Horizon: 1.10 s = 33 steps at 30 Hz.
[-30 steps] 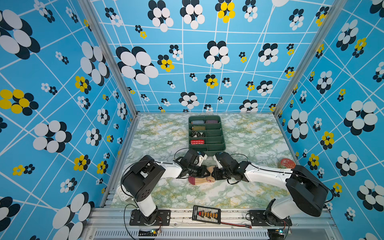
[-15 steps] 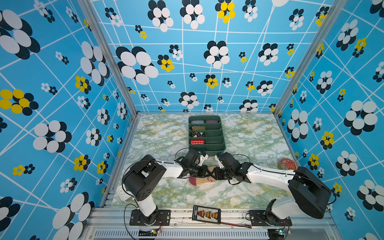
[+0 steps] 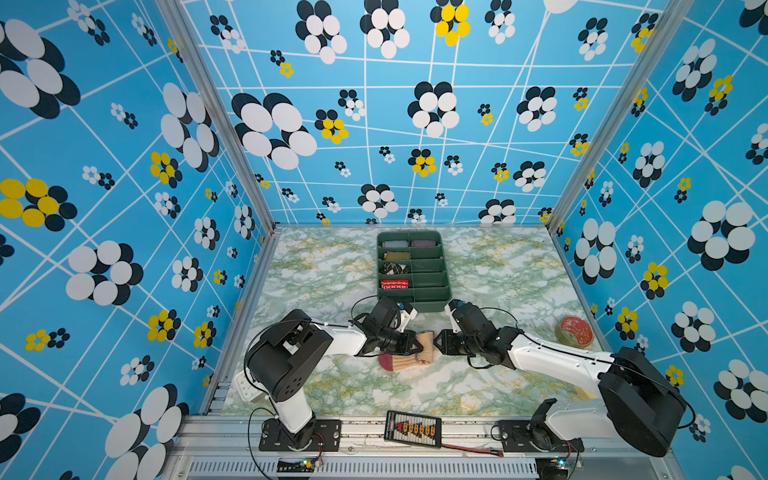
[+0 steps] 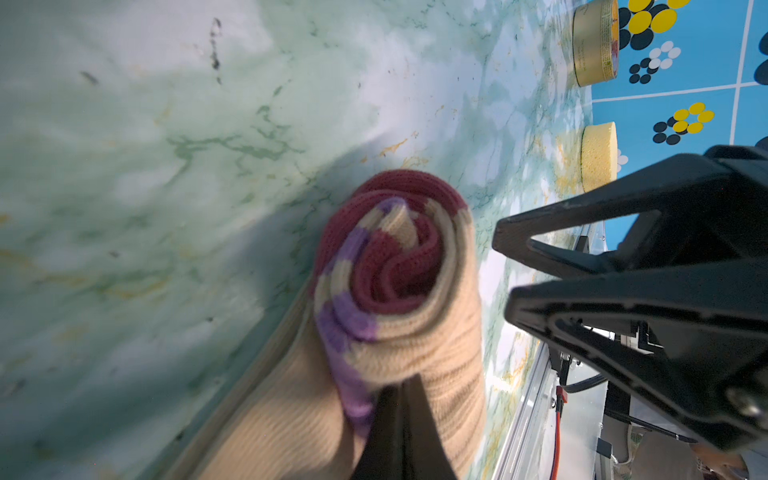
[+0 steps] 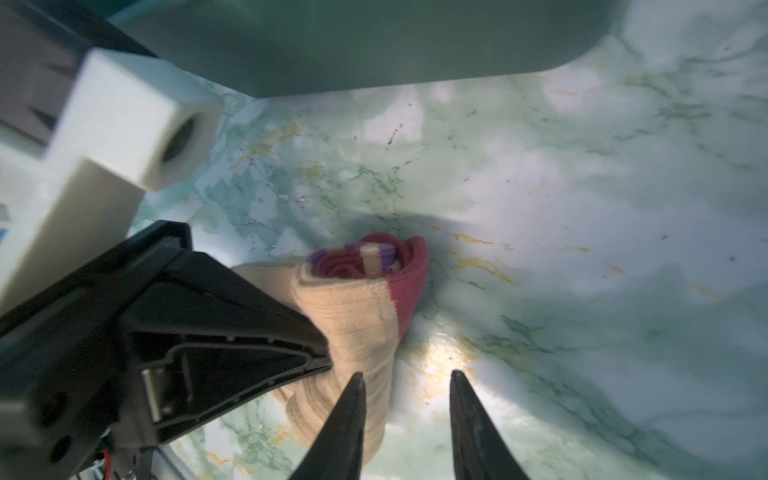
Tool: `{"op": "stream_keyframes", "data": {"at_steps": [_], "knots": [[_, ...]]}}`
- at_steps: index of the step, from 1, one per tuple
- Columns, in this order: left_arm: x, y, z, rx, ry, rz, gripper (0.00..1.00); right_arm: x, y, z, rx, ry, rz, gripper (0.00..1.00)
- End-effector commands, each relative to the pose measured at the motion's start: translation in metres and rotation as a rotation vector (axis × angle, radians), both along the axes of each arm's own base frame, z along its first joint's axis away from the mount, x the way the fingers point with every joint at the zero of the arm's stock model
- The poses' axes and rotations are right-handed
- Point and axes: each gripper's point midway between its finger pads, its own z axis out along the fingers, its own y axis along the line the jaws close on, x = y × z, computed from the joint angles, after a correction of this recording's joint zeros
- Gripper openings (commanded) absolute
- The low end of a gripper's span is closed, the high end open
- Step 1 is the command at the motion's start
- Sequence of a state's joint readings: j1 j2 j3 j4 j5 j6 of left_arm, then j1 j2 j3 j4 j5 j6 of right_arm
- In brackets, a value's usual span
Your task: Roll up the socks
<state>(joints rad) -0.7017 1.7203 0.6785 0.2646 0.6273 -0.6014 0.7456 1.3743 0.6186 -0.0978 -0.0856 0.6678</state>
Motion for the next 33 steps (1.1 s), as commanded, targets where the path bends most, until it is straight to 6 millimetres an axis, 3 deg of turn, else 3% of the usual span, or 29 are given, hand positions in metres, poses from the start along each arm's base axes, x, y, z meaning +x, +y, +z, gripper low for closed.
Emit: {"op": "stream_keyframes", "data": {"at_steps": [1, 6, 16, 23, 33], "knots": [[-0.029, 0.04, -0.054, 0.244, 0.123, 0.03, 0.0, 0.002, -0.01, -0.01, -0.081, 0.015, -0.018, 0.34], [-0.029, 0.041, -0.052, 0.246, 0.118, 0.032, 0.0, -0.001, -0.005, -0.021, -0.081, 0.045, 0.004, 0.33], [-0.027, 0.041, -0.048, 0.247, 0.109, 0.034, 0.0, -0.003, 0.03, -0.01, 0.063, 0.019, 0.095, 0.33], [-0.024, 0.039, -0.039, 0.231, 0.091, 0.039, 0.0, -0.005, 0.043, 0.002, 0.164, -0.003, 0.124, 0.34], [-0.024, 0.039, -0.037, 0.227, 0.09, 0.04, 0.0, -0.012, 0.064, 0.001, 0.261, 0.039, 0.18, 0.35]]}}
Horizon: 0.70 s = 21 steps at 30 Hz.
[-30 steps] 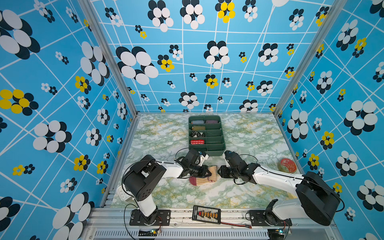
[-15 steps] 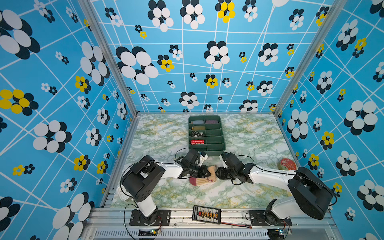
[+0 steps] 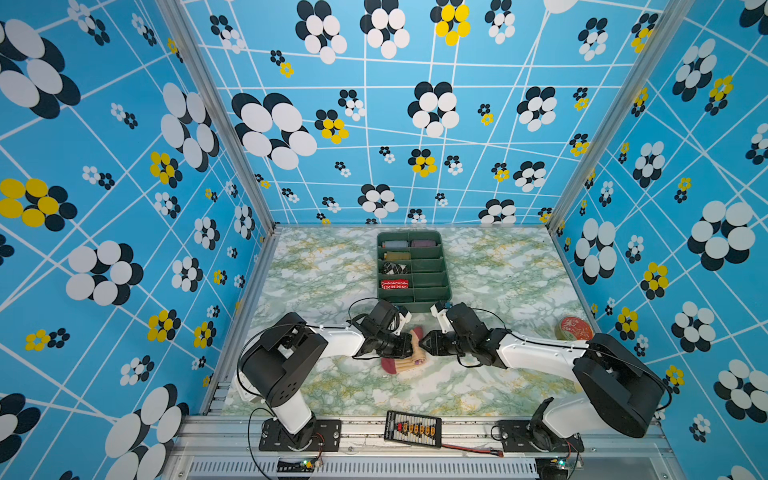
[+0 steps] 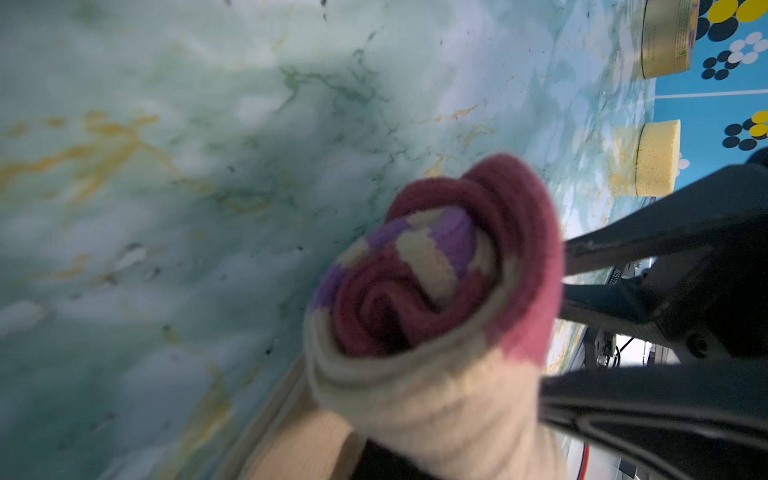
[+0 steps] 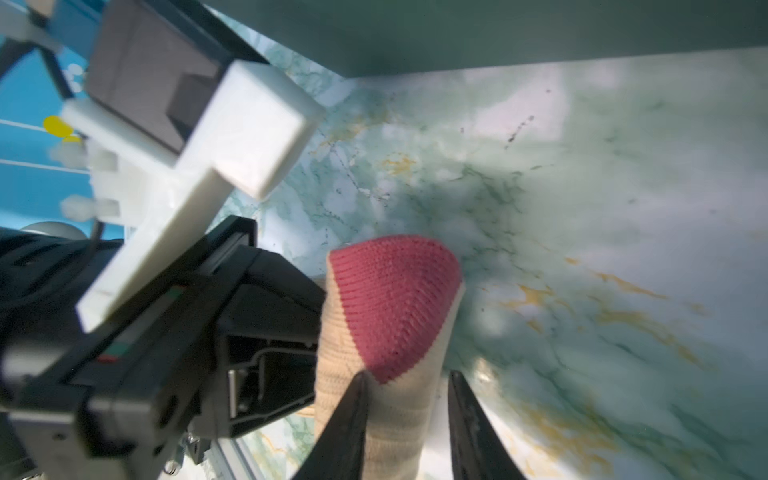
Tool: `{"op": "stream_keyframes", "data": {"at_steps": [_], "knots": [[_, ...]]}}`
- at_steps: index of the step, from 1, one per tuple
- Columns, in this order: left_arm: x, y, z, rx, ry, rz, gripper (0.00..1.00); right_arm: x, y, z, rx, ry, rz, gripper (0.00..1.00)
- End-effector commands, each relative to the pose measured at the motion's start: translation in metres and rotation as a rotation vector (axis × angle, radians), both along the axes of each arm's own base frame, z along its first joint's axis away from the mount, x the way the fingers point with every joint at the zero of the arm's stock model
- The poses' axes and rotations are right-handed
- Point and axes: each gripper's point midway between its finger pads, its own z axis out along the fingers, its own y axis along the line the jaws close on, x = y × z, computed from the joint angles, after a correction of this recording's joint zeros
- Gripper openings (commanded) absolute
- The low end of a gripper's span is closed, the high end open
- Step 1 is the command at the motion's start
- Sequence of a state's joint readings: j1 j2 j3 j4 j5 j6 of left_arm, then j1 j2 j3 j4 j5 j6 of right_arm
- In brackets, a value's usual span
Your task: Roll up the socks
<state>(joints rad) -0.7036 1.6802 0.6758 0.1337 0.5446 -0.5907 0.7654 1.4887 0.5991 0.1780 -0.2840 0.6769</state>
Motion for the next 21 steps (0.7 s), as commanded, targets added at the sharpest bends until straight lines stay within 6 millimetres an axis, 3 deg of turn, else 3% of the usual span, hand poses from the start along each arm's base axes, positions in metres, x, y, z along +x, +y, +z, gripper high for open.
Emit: {"op": "stream_keyframes", "data": {"at_steps": [1, 14, 21], "knots": [[-0.019, 0.02, -0.026, 0.112, 0.07, 0.001, 0.0, -0.009, 0.012, -0.004, 0.048, 0.038, 0.046, 0.35], [-0.022, 0.021, -0.032, 0.121, 0.089, -0.007, 0.0, -0.023, 0.008, -0.05, -0.081, 0.171, 0.06, 0.34], [-0.023, 0.021, -0.035, 0.124, 0.098, -0.009, 0.0, -0.037, 0.003, -0.058, -0.263, 0.16, 0.152, 0.24]]}}
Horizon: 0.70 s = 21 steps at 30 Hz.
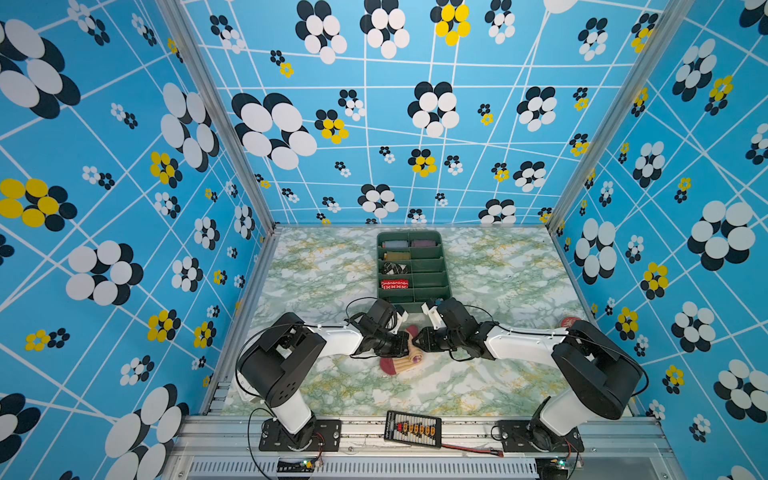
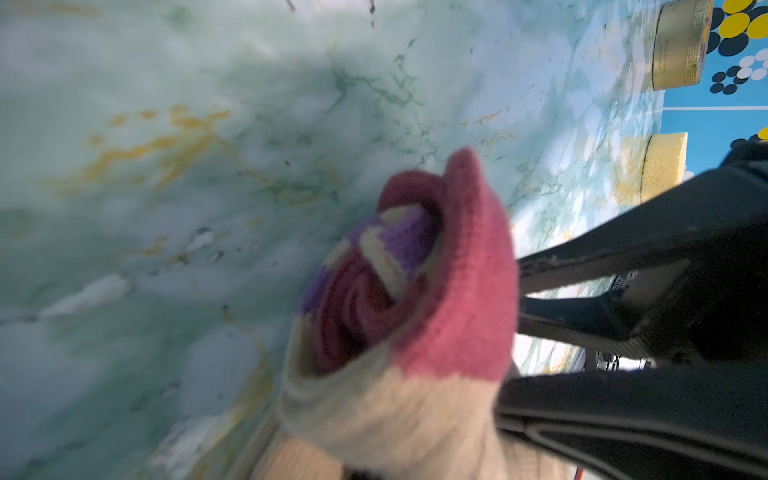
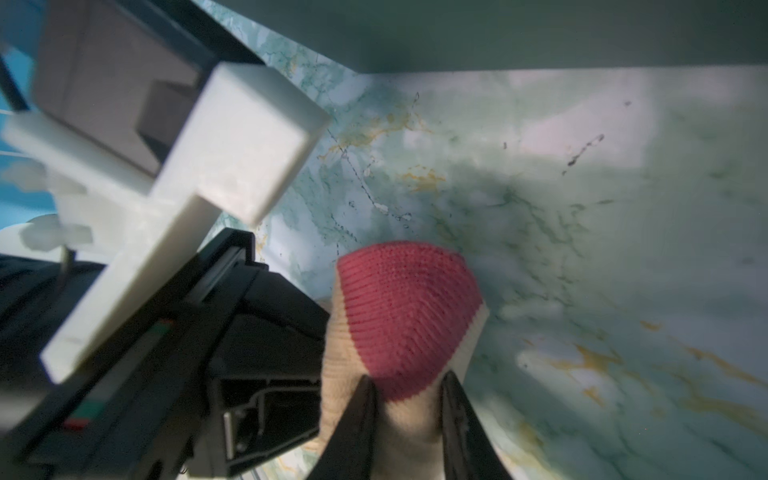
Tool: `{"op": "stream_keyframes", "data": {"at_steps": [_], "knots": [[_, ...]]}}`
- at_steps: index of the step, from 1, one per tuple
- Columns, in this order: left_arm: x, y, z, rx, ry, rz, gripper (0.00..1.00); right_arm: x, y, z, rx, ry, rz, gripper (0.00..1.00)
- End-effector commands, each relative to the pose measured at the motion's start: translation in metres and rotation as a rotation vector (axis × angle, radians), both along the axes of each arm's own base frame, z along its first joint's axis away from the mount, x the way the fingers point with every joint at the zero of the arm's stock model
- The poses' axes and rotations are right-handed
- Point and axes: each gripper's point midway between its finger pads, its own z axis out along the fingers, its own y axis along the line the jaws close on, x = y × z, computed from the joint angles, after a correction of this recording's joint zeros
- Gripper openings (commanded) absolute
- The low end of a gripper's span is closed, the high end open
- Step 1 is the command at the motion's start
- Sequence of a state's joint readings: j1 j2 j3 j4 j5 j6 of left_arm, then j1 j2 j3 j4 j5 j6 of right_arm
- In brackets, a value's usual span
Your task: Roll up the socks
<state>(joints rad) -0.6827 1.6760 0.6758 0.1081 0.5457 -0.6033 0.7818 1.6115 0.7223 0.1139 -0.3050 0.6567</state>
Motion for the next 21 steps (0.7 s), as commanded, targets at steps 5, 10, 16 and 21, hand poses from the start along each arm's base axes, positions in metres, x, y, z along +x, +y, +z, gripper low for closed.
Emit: {"op": "stream_keyframes", "data": {"at_steps": [5, 10, 16, 21], "knots": [[-0.025, 0.014, -0.034, 0.111, 0.076, -0.039, 0.0, -0.053, -0.024, -0.057, -0.354, 0.109, 0.168, 0.1], [-0.026, 0.017, -0.035, 0.119, 0.079, -0.038, 0.0, -0.061, -0.036, -0.062, -0.48, 0.094, 0.212, 0.04], [-0.027, 0.021, -0.038, 0.135, 0.086, -0.035, 0.0, -0.066, -0.043, -0.061, -0.521, 0.048, 0.233, 0.04], [-0.025, 0.031, -0.033, 0.15, 0.08, -0.024, 0.0, -0.068, -0.048, -0.06, -0.566, 0.018, 0.249, 0.04]]}}
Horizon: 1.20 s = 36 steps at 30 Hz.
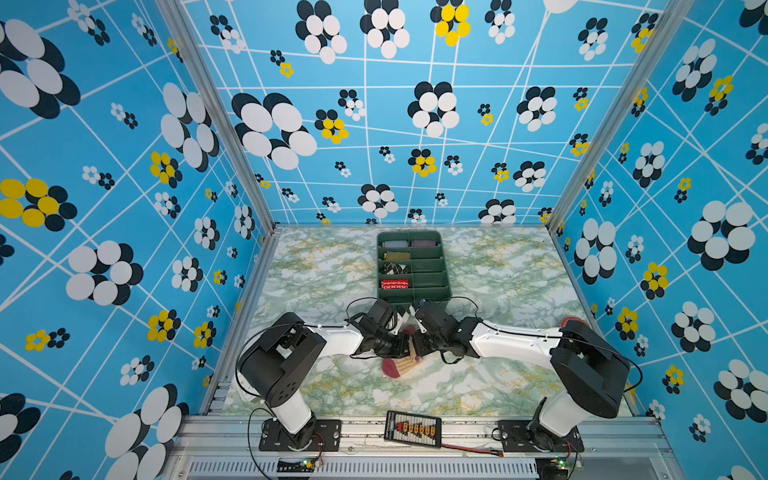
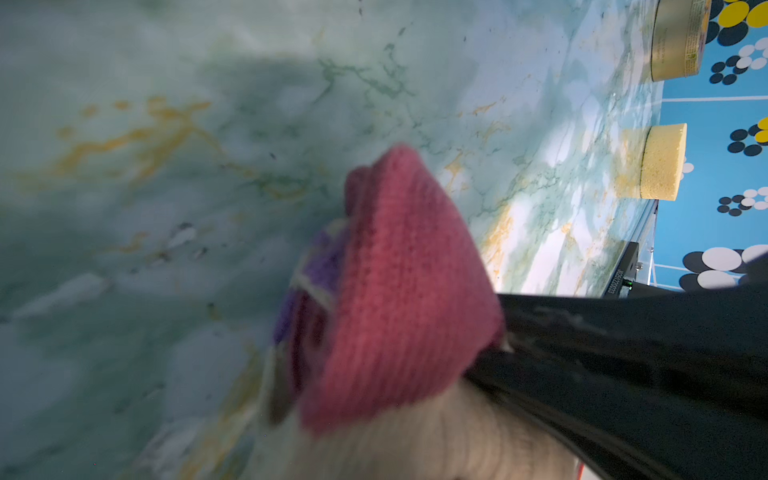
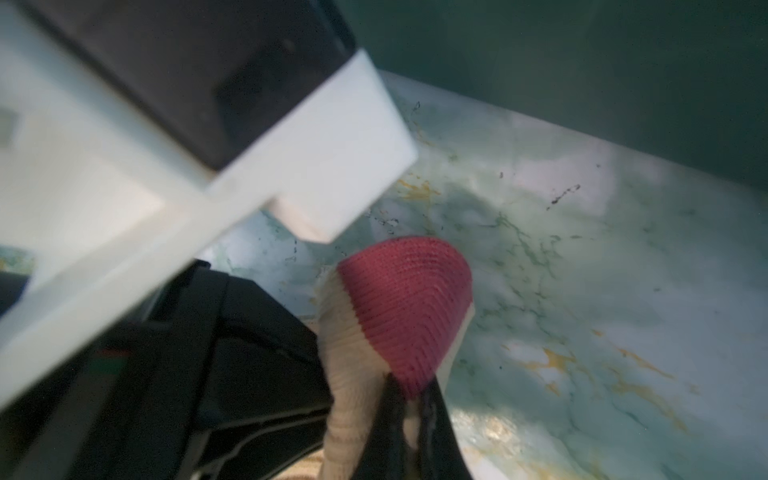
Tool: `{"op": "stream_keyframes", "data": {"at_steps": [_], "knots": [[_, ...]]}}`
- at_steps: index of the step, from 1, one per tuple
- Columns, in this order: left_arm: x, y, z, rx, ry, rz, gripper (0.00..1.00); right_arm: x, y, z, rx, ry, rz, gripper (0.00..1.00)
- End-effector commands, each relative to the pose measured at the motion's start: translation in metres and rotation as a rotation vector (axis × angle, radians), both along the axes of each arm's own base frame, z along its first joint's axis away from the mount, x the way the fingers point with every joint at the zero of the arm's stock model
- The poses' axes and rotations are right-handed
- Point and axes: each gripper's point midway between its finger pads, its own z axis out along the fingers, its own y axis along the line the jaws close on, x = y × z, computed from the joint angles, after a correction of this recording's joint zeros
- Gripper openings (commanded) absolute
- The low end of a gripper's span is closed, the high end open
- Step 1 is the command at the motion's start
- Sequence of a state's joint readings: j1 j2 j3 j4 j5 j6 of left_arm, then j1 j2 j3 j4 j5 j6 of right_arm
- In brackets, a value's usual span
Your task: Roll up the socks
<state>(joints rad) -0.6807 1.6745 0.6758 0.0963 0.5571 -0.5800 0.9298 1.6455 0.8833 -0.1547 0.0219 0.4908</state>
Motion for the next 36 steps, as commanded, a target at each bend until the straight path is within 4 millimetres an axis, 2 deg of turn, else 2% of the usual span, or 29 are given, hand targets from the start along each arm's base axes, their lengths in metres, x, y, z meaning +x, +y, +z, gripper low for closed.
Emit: {"op": "stream_keyframes", "data": {"at_steps": [1, 9, 16, 19, 29, 32, 36], "knots": [[-0.021, 0.033, -0.031, 0.154, 0.078, 0.002, 0.0, -0.068, -0.051, -0.061, -0.28, 0.219, 0.106, 0.03], [-0.01, 0.054, -0.009, 0.173, 0.04, 0.035, 0.03, -0.072, -0.056, -0.071, -0.362, 0.213, 0.122, 0.03], [-0.005, 0.065, -0.002, 0.177, 0.028, 0.06, 0.04, -0.074, -0.054, -0.074, -0.404, 0.204, 0.139, 0.03], [-0.002, 0.067, 0.007, 0.161, 0.006, 0.074, 0.04, -0.076, -0.055, -0.075, -0.412, 0.205, 0.144, 0.03], [-0.005, 0.044, 0.055, -0.004, -0.069, 0.099, 0.04, -0.081, -0.05, -0.077, -0.372, 0.228, 0.139, 0.04], [-0.013, 0.036, 0.056, -0.008, -0.064, 0.081, 0.03, -0.081, -0.049, -0.076, -0.356, 0.224, 0.133, 0.04], [-0.034, 0.036, 0.044, 0.024, -0.029, 0.055, 0.02, -0.081, -0.05, -0.075, -0.349, 0.219, 0.129, 0.04]]}}
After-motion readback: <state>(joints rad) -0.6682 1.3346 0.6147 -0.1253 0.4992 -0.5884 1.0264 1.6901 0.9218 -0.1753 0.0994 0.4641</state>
